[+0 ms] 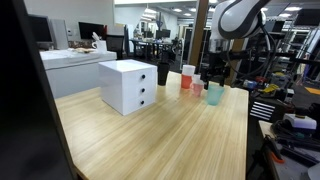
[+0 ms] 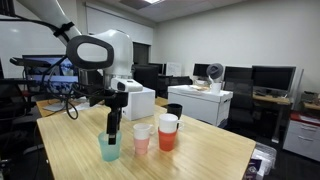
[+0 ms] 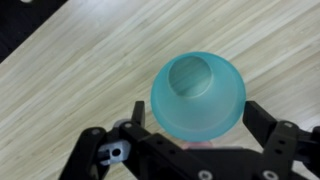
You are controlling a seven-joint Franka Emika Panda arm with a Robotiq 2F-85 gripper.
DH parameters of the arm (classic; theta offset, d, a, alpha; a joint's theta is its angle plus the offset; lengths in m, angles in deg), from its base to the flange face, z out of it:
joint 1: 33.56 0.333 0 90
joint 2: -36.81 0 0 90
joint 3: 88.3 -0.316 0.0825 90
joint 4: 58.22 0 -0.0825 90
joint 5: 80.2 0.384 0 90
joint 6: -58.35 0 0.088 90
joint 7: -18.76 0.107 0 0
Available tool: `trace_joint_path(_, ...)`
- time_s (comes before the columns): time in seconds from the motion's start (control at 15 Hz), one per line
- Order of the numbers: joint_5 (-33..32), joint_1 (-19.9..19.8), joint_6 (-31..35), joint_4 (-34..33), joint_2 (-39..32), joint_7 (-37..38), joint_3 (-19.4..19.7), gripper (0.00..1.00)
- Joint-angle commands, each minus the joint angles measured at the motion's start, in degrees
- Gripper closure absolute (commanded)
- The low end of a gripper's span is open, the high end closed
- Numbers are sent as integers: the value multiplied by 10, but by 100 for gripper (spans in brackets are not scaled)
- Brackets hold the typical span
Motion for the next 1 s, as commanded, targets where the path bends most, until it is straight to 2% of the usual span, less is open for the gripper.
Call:
trace_joint_path(0.0, -18, -1, 11, 5, -8, 28, -4, 0)
trace_joint_path(0.8, -68, 8, -1, 38, -1, 102, -9, 0)
trace_joint_path(0.87, -73, 9, -2, 40, 0, 107, -10, 25)
trace_joint_path(0.93, -76, 11, -4, 42, 2, 110, -11, 27)
